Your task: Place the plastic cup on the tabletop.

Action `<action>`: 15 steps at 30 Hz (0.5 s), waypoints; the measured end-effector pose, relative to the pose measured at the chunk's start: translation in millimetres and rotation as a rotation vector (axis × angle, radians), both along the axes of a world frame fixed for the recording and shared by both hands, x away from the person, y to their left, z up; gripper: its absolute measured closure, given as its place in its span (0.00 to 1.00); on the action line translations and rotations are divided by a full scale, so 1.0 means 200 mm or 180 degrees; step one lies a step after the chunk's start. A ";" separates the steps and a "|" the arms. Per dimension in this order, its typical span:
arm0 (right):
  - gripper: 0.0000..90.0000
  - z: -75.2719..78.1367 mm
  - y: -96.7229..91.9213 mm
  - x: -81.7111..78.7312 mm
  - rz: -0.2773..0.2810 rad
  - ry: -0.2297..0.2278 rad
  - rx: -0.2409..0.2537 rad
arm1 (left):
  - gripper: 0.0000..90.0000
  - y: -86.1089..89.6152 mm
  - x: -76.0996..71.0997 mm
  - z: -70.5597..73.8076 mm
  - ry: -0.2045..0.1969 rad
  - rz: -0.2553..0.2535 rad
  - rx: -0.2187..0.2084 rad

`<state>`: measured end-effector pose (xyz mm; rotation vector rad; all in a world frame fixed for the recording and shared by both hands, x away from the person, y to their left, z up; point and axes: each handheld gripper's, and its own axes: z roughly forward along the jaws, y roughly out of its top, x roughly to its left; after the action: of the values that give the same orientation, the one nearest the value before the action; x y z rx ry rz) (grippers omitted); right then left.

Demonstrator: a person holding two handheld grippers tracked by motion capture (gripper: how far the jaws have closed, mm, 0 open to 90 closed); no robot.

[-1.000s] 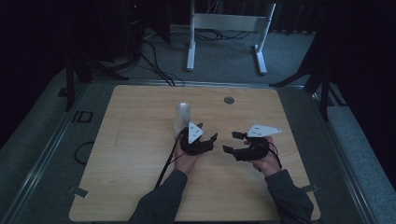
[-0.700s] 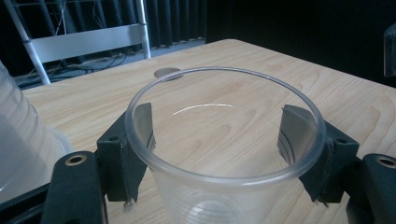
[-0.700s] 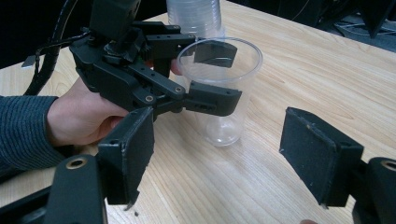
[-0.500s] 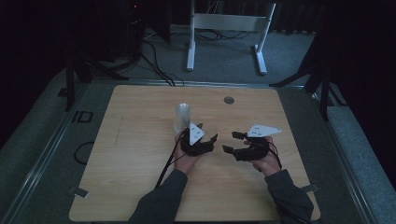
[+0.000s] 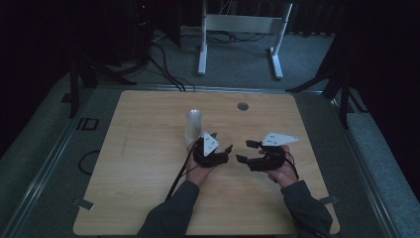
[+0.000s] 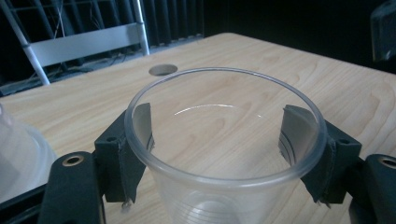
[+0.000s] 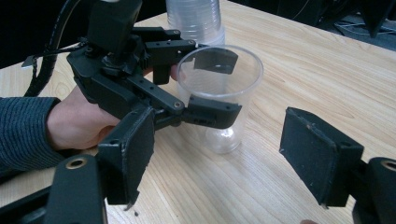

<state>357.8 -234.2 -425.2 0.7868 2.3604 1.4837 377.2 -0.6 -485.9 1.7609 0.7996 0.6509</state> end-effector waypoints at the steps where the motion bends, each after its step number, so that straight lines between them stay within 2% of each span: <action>1: 0.29 0.00 0.00 0.00 -0.0001 -0.0002 0.0001 | 0.28 0.00 0.00 0.00 0.0028 0.0002 0.0002; 4: 0.29 0.00 0.00 0.00 -0.0002 -0.0001 0.0007 | 0.27 0.00 0.00 -0.01 0.0086 0.0008 -0.0009; 5: 0.29 0.00 0.00 0.00 0.0001 -0.0005 0.0005 | 0.25 0.00 0.00 -0.01 0.0145 -0.0004 -0.0003; 15: 0.29 0.00 0.00 0.00 0.0004 -0.0008 0.0004 | 0.16 0.01 -0.01 -0.01 0.0273 -0.0040 0.0066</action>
<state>357.7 -234.3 -425.3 0.7835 2.3587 1.4858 375.5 2.0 -488.5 1.8213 0.8422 0.5806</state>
